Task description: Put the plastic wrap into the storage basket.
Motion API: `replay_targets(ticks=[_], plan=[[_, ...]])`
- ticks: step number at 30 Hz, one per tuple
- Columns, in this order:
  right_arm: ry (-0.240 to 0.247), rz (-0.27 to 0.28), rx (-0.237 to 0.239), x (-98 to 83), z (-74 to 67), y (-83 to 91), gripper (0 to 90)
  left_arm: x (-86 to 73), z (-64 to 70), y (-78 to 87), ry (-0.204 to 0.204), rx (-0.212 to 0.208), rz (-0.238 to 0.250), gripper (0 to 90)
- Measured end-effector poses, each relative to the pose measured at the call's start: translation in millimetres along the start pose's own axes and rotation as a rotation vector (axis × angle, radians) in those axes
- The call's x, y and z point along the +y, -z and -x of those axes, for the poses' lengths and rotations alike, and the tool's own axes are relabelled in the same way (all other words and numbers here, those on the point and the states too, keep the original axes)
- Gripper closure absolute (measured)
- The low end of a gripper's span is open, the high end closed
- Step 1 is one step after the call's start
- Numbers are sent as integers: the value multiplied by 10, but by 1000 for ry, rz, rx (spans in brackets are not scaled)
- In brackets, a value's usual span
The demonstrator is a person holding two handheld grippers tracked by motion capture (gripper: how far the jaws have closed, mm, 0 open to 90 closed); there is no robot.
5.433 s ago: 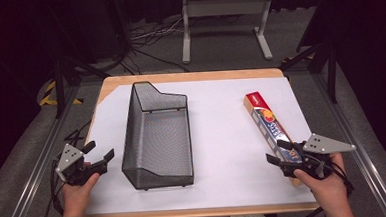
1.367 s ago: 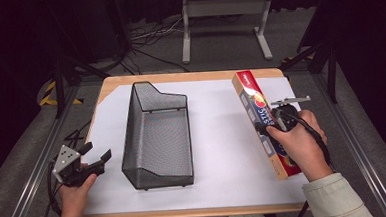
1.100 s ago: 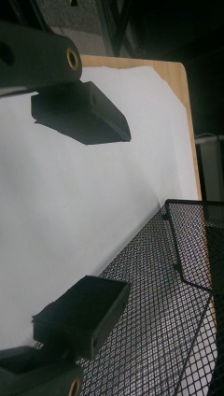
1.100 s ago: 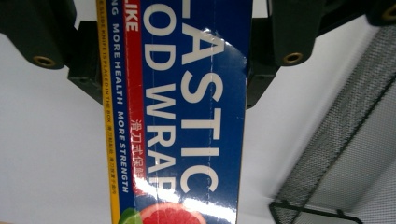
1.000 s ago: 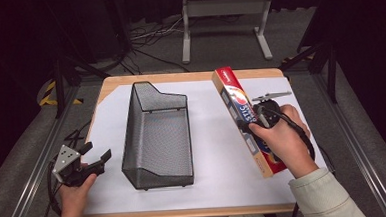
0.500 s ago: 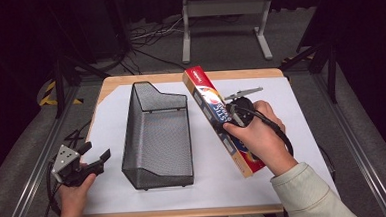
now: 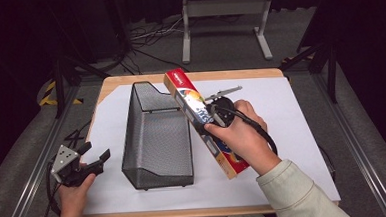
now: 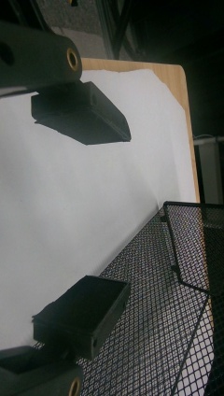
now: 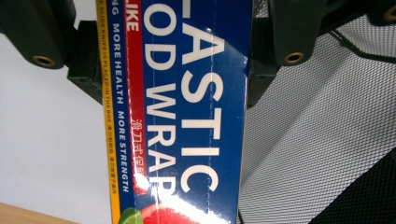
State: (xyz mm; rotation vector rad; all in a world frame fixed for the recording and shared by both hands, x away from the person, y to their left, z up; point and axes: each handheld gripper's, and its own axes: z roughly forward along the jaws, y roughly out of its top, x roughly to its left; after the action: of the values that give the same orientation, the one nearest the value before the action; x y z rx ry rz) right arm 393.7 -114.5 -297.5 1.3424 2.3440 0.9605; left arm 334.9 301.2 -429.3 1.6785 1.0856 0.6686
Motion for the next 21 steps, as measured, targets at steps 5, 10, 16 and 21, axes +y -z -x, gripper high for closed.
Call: replay_targets(ticks=[5, 10, 16, 21], plan=[[15, -15, 27, 24, -106, -73, 403, 4, 25, -1, -20, 5, -5, 243], [14, -12, 42, 61, -181, -117, 402, 4, 26, -4, -20, 3, -7, 243], [-7, -21, 55, 96, -261, -172, 402, 3, 20, -3, -15, 3, -5, 243], [-17, -37, 93, 120, -405, -284, 402, 2, 16, -6, -15, 3, -6, 243]])
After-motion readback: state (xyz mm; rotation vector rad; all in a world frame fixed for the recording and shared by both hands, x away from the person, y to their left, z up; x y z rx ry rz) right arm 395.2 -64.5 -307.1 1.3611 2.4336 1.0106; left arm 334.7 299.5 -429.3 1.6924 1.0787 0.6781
